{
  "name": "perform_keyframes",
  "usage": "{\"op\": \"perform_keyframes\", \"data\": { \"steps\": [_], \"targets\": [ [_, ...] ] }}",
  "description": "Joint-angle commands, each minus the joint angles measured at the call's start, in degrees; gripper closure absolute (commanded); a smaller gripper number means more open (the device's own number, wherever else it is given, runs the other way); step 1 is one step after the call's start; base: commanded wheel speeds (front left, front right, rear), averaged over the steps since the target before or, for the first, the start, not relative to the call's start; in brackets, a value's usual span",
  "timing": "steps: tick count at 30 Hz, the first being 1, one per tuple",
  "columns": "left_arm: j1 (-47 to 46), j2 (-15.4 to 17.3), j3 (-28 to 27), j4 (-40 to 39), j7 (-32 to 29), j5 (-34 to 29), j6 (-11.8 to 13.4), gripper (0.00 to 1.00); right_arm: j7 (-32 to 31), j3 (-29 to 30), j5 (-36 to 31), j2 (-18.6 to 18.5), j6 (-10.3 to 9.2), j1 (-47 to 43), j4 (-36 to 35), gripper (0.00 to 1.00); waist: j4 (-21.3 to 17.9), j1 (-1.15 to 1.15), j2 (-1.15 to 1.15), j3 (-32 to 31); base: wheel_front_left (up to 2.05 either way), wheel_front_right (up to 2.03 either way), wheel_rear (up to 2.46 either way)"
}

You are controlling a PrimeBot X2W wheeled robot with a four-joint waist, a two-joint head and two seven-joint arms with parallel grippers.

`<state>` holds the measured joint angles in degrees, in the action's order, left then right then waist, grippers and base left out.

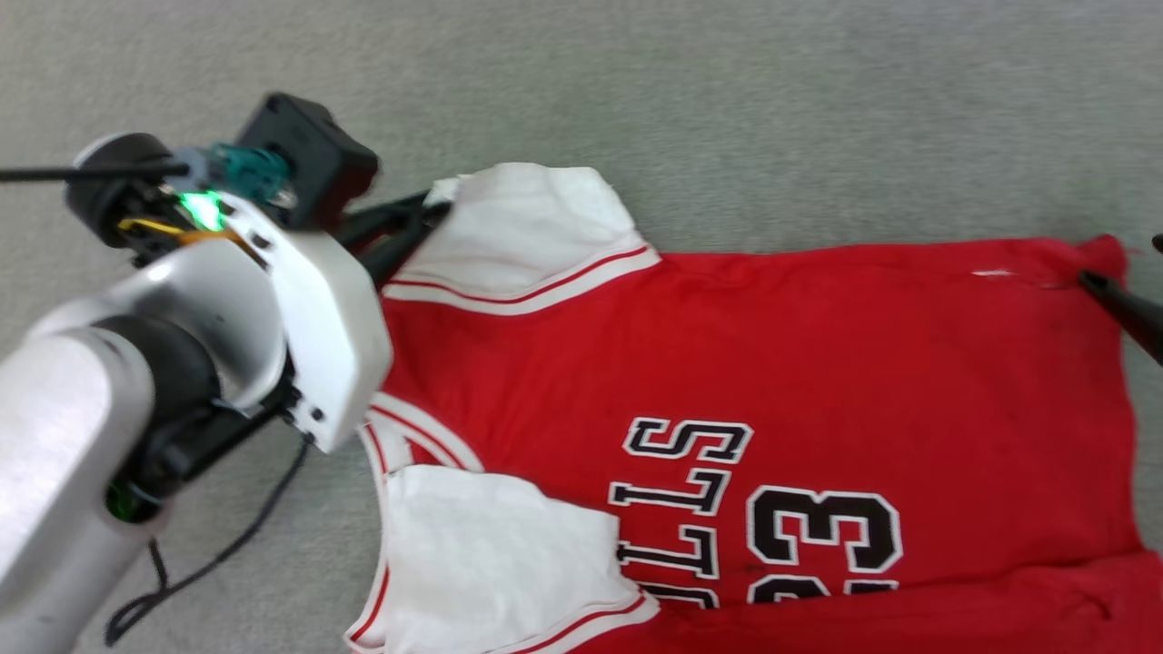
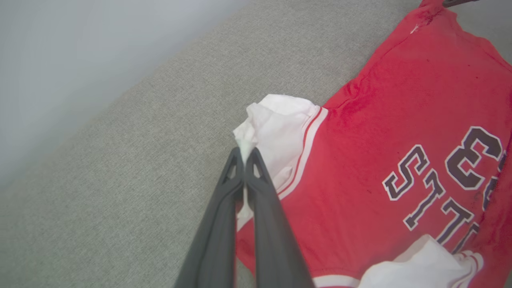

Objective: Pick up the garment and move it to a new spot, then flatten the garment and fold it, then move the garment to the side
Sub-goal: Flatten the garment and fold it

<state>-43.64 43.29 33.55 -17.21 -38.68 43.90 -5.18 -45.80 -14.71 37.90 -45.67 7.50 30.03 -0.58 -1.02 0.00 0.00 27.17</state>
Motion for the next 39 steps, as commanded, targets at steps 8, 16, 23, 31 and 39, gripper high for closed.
{"op": "perform_keyframes", "data": {
  "steps": [8,16,23,31,39],
  "targets": [
    [1.97,-2.45,2.32,-4.01,1.9,-2.05,0.95,1.0,0.52,-5.68,0.45,-2.07,-0.03,2.26,6.66,0.0,5.41,0.0,0.0,2.69,0.0,0.0,0.0],
    [2.55,-3.71,3.87,-4.09,2.73,-3.95,1.82,1.0,3.58,-11.85,0.74,-3.28,-0.03,2.14,10.92,1.0,6.98,0.0,0.0,2.57,0.0,0.0,0.0],
    [5.13,-2.93,2.89,-2.4,4.99,-4.25,3.44,1.0,8.93,-10.56,4.09,-3.69,-0.05,3.68,13.67,1.0,5.51,0.0,0.0,-1.93,0.0,0.0,0.0],
    [10.3,-0.82,1.34,-1.96,7.74,-2.9,5.42,1.0,12.59,-8.08,6.28,-2.63,-0.04,1.81,13.26,1.0,3.54,0.0,0.0,-9.18,0.0,0.0,0.0],
    [21.46,2.68,-0.27,-5.0,9.73,1.05,9.42,1.0,15.32,-3.69,8.22,-2.36,-0.04,-8.3,9.26,1.0,3.28,0.0,0.0,-16.46,0.0,0.0,0.0]
  ]
}}
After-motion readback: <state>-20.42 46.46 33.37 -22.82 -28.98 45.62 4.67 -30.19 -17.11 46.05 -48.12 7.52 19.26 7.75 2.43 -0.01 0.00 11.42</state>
